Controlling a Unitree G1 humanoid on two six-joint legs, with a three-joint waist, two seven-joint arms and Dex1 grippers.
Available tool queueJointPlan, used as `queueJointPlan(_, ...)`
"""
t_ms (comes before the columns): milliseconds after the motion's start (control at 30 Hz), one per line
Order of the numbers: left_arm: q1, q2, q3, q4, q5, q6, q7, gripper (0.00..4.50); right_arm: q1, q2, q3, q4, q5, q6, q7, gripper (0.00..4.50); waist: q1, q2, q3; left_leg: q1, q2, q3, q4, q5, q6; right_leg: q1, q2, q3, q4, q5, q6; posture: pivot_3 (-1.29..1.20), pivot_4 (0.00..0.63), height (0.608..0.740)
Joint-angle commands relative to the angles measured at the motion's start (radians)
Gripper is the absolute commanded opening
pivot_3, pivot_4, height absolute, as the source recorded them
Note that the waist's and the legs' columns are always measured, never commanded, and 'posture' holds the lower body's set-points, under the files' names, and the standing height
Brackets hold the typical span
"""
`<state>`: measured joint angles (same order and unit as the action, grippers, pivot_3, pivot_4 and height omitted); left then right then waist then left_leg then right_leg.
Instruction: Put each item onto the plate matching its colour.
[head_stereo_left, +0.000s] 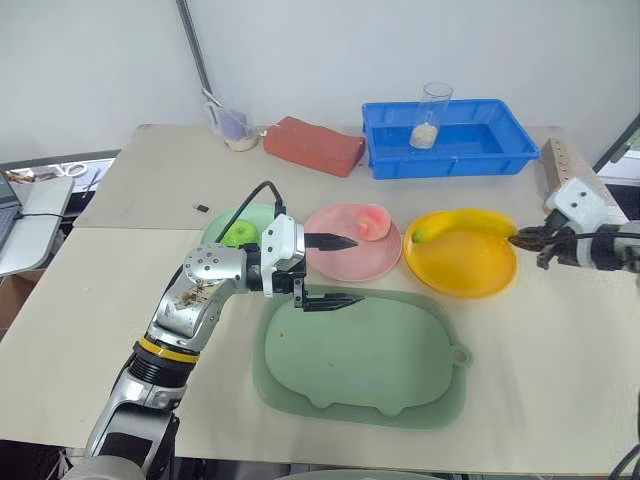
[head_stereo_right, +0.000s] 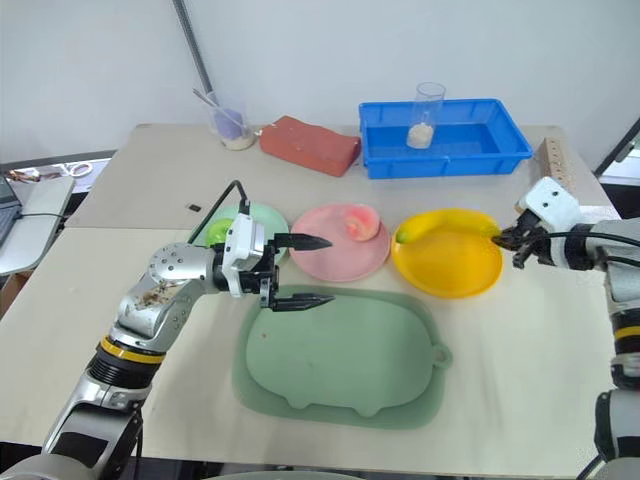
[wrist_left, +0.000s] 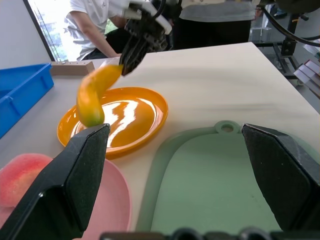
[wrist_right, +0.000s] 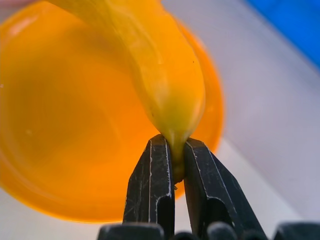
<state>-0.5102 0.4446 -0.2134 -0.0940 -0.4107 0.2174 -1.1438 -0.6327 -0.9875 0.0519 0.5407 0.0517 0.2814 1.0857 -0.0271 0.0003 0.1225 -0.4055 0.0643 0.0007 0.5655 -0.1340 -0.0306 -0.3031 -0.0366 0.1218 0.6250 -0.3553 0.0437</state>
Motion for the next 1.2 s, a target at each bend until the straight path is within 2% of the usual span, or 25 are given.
queueJointPlan(33, -0.014, -0.002, 0.009, -0.025, 0.004, -0.014, 0.003, 4.50, -0.051, 0.005, 0.009, 0.053, -0.023, 0.011, 0.013, 0.01, 0.004, 0.000, 0.000, 0.000, 0.000, 0.000, 0.001, 0.000, 0.000, 0.000, 0.000, 0.000, 0.000, 0.000, 0.000, 0.00, 0.150, 0.740)
queueJointPlan(133, -0.003, 0.003, 0.013, -0.041, 0.001, -0.006, 0.004, 4.50, -0.065, 0.013, 0.018, 0.085, -0.031, 0.014, 0.036, 0.01, 0.011, 0.000, 0.000, 0.000, 0.000, 0.000, 0.002, 0.000, 0.000, 0.000, 0.000, 0.000, 0.000, 0.000, 0.000, 0.00, 0.150, 0.740)
queueJointPlan(200, 0.006, 0.010, 0.018, -0.052, 0.002, 0.000, 0.009, 4.50, -0.073, 0.014, 0.016, 0.096, -0.030, 0.026, 0.046, 1.05, 0.011, 0.000, 0.000, -0.001, 0.000, 0.000, 0.002, 0.000, 0.000, 0.000, 0.000, 0.000, 0.000, 0.000, 0.000, 0.00, 0.150, 0.740)
queueJointPlan(467, 0.033, 0.038, 0.039, -0.076, 0.009, 0.034, 0.060, 4.50, -0.006, -0.045, -0.063, -0.027, 0.038, 0.120, 0.101, 3.78, 0.013, 0.001, 0.000, -0.001, 0.000, 0.000, 0.002, 0.000, 0.000, 0.001, 0.000, 0.000, 0.000, 0.000, 0.000, 0.00, 0.150, 0.740)
queueJointPlan(533, 0.035, 0.047, 0.082, -0.064, 0.003, 0.073, 0.112, 4.50, 0.038, -0.059, -0.139, -0.080, 0.077, 0.154, 0.063, 4.46, 0.016, 0.001, 0.000, 0.000, 0.000, 0.000, 0.002, 0.000, 0.000, 0.001, 0.000, 0.000, 0.000, 0.000, 0.000, 0.00, 0.150, 0.740)
queueJointPlan(600, 0.038, 0.051, 0.113, -0.061, 0.005, 0.097, 0.154, 4.50, 0.073, -0.060, -0.202, -0.129, 0.107, 0.179, 0.026, 4.49, 0.014, 0.001, 0.000, -0.001, 0.000, 0.000, 0.002, 0.000, 0.000, 0.001, 0.000, 0.000, 0.000, 0.000, 0.001, 0.00, 0.150, 0.740)
queueJointPlan(667, 0.040, 0.060, 0.182, -0.019, 0.033, 0.130, 0.260, 4.50, 0.127, -0.032, -0.339, -0.224, 0.168, 0.259, -0.064, 4.49, 0.013, 0.001, 0.000, 0.000, 0.000, 0.000, 0.002, 0.000, 0.000, 0.001, 0.000, 0.000, 0.001, 0.000, 0.001, 0.00, 0.150, 0.740)
queueJointPlan(733, 0.040, 0.063, 0.255, 0.028, 0.062, 0.155, 0.379, 4.50, 0.190, 0.017, -0.455, -0.304, 0.187, 0.278, -0.194, 4.49, 0.013, 0.001, 0.000, 0.000, 0.000, 0.000, 0.002, 0.000, 0.000, 0.001, 0.000, -0.001, 0.001, 0.000, 0.001, 0.00, 0.150, 0.740)
queueJointPlan(833, 0.030, 0.065, 0.355, 0.117, 0.097, 0.171, 0.532, 4.50, 0.267, 0.100, -0.551, -0.381, 0.173, 0.254, -0.364, 4.49, 0.009, 0.001, 0.000, 0.000, 0.000, -0.001, 0.002, 0.000, 0.000, 0.001, 0.000, -0.001, 0.001, 0.000, 0.001, 0.00, 0.150, 0.740)
queueJointPlan(967, 0.035, 0.109, 0.468, 0.311, 0.162, 0.077, 0.673, 4.50, 0.330, 0.211, -0.588, -0.403, 0.122, 0.163, -0.568, 4.49, 0.007, 0.000, 0.000, 0.001, 0.000, -0.001, 0.001, 0.000, 0.000, 0.001, 0.000, -0.001, 0.001, 0.000, 0.001, 0.00, 0.150, 0.740)
queueJointPlan(1100, 0.013, 0.146, 0.574, 0.525, 0.197, -0.025, 0.833, 4.50, 0.327, 0.280, -0.588, -0.273, 0.043, -0.006, -0.779, 4.49, 0.004, 0.000, 0.000, 0.001, -0.001, -0.001, -0.001, 0.000, 0.000, -0.001, 0.000, 0.000, 0.002, 0.000, 0.001, 0.00, 0.150, 0.740)
queueJointPlan(1200, 0.010, 0.152, 0.608, 0.634, 0.237, -0.102, 0.953, 4.50, 0.319, 0.304, -0.547, -0.180, 0.007, -0.115, -0.846, 4.49, 0.009, 0.000, 0.000, 0.001, -0.001, -0.001, -0.002, 0.000, 0.000, -0.001, -0.002, 0.000, 0.001, -0.001, 0.001, 0.00, 0.150, 0.740)
